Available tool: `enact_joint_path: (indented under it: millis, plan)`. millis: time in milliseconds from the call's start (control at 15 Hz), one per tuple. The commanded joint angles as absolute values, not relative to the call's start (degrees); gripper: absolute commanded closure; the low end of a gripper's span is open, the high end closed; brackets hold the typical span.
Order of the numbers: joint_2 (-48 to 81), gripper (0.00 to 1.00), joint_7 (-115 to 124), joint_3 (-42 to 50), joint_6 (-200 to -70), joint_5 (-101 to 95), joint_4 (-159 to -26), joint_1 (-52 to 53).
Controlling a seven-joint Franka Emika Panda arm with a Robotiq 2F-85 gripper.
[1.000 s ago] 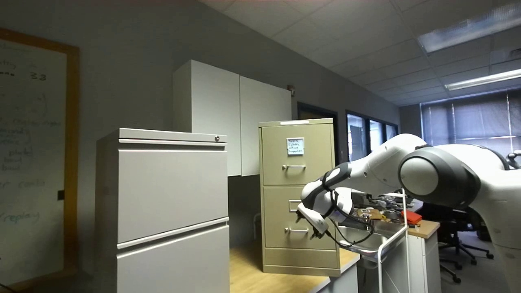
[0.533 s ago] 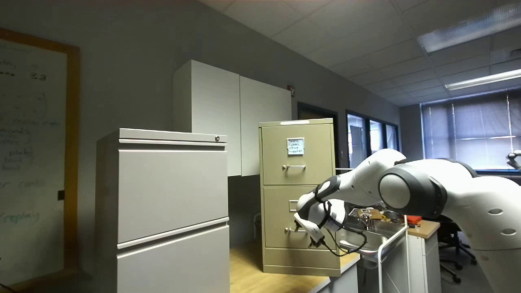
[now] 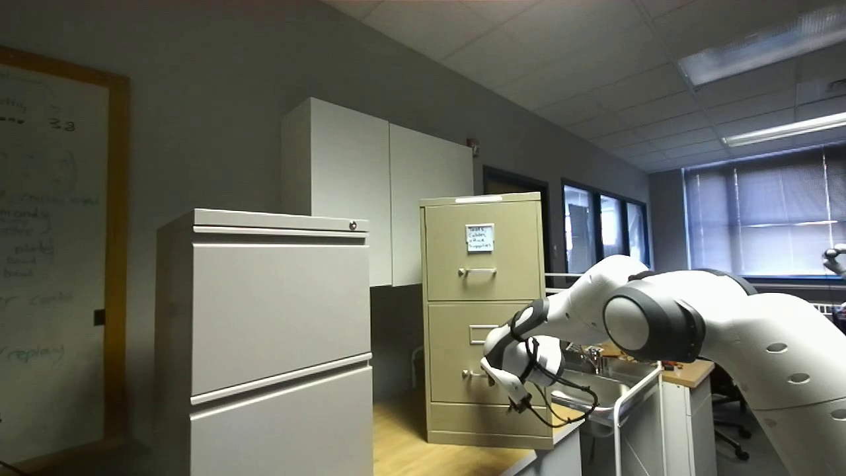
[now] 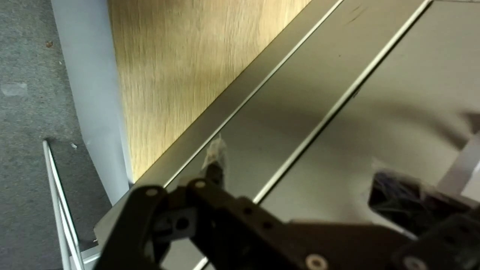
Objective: Open the bottom drawer of the file cabinet on the right
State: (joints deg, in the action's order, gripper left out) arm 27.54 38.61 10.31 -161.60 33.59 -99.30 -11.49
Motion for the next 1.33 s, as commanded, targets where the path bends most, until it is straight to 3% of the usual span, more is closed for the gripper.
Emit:
enact_joint_path:
  millis: [0, 667, 1267]
  plan:
    - [25.81, 0.0, 38.49, 8.5, -162.74, 35.36, -98.68, -12.8]
    - [23.53, 0.0, 34.65, 4.66, -170.66, 42.43, -98.8, -14.99]
    - [29.72, 0.0, 36.55, 6.8, -166.69, 40.21, -95.31, -14.07]
